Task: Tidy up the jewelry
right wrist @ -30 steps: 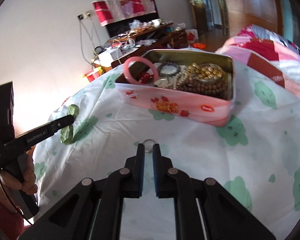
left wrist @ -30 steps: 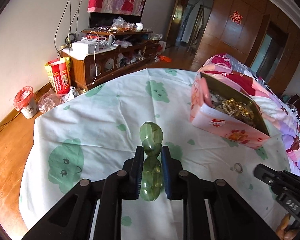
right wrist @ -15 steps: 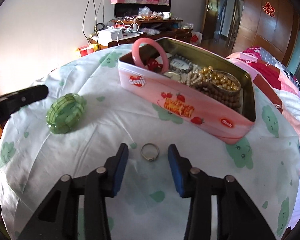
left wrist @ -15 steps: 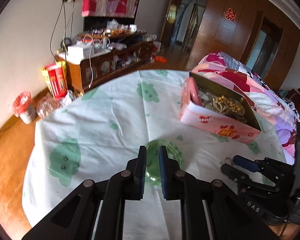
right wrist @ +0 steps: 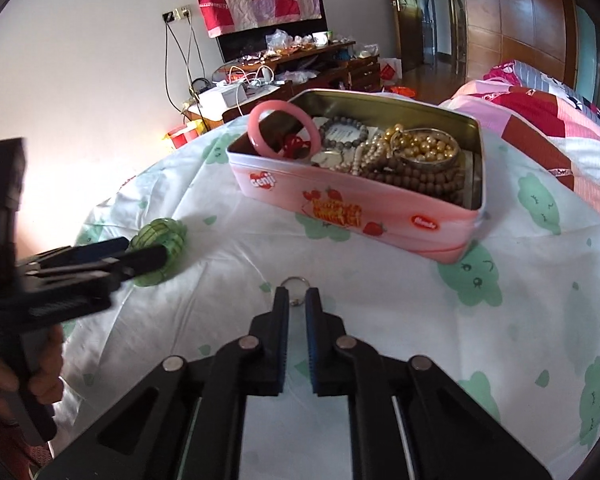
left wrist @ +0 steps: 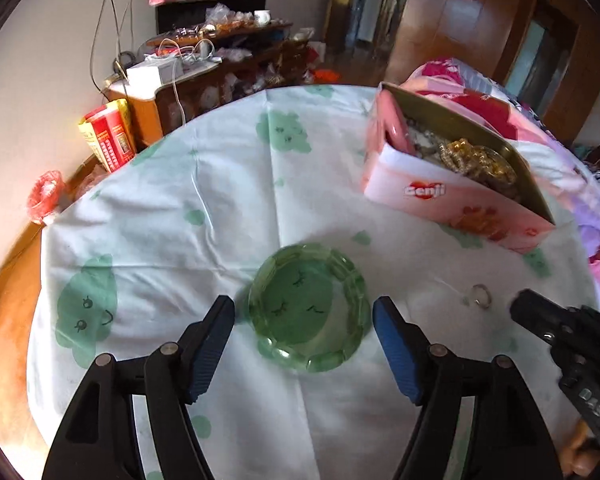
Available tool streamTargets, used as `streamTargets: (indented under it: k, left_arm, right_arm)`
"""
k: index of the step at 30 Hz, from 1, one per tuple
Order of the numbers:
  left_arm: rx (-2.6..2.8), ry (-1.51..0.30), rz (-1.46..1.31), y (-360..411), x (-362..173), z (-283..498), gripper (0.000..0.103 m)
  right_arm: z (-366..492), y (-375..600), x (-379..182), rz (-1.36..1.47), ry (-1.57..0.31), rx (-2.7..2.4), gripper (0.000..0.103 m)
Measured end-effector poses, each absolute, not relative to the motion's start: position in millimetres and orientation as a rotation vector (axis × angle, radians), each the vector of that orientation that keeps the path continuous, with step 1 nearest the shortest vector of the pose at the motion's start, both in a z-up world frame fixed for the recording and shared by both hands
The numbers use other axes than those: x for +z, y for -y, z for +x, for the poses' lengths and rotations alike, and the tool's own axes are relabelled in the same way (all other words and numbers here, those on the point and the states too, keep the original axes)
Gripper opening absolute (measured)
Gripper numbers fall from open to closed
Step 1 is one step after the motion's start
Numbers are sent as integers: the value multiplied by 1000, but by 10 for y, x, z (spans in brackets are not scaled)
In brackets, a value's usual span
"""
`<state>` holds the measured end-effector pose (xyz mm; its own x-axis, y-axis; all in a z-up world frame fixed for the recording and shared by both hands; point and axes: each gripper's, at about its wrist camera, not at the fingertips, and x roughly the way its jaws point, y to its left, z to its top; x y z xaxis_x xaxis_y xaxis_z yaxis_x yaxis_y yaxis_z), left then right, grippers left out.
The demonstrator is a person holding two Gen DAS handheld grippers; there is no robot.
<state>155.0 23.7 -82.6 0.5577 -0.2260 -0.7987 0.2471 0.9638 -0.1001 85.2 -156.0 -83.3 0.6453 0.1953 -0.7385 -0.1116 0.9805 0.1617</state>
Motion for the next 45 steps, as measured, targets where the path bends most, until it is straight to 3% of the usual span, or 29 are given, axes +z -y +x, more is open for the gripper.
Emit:
streamTargets:
  k: [3,5,7,8,9,11,14,17,22,24,30,31,32,45]
  left_arm:
    - [-254,-940,67,-168,-839,1555,71]
    - [-252,-934,85,-160,-831,1556,59]
    - [-262,-926,90,-159,-822,1557,37]
    - [-264,-923,88,-162,-821,1563,32]
    - [-268,-921,78,-178,-821,1574,25]
    - [-267,-921,50,-224,-820,1590,19]
    - [-271,-920,31,-240,-819,1605,18]
    - [-263,-918,46,-213,-812,1597,18]
    - [-272,-917,53,-193,-807,1592,16]
    - [-275,-917,45,-204,-808,1598,16]
    - [-285,-910,36,-213,-796,1596,15]
    - [-291,-900,33,-219,-783,1582,15]
    - [-295,-888,30,-224,-764,1566,15]
    - [-289,-885,10,-224,-756,1545,15]
  right_arm:
    - [856,1553,-826,79,-848,169,12]
    - [865,1537,-819,57,-846,165,17]
    - [886,1526,-816,44,-845,167,35]
    - [898,1522,-815,36,-842,163,54]
    - [901,1525,-816,27,-837,159,64]
    - [907,1504,-812,10,-826,161,64]
    - [972,1446,-846,-20,-847,179,61]
    - [1071,1327,-943,-97,-885,167,43]
    - [1076,1297,-956,-122,-892,180,32]
    - [1063,1344,-948,-97,-893,175,21]
    - [1002,1407,-927,-44,-898,185,20]
    - [987,1409,-920,-38,-894,187,17]
    - [960,1408,-902,-28,-884,192,7]
    - [801,1569,-759,44,-829,160,7]
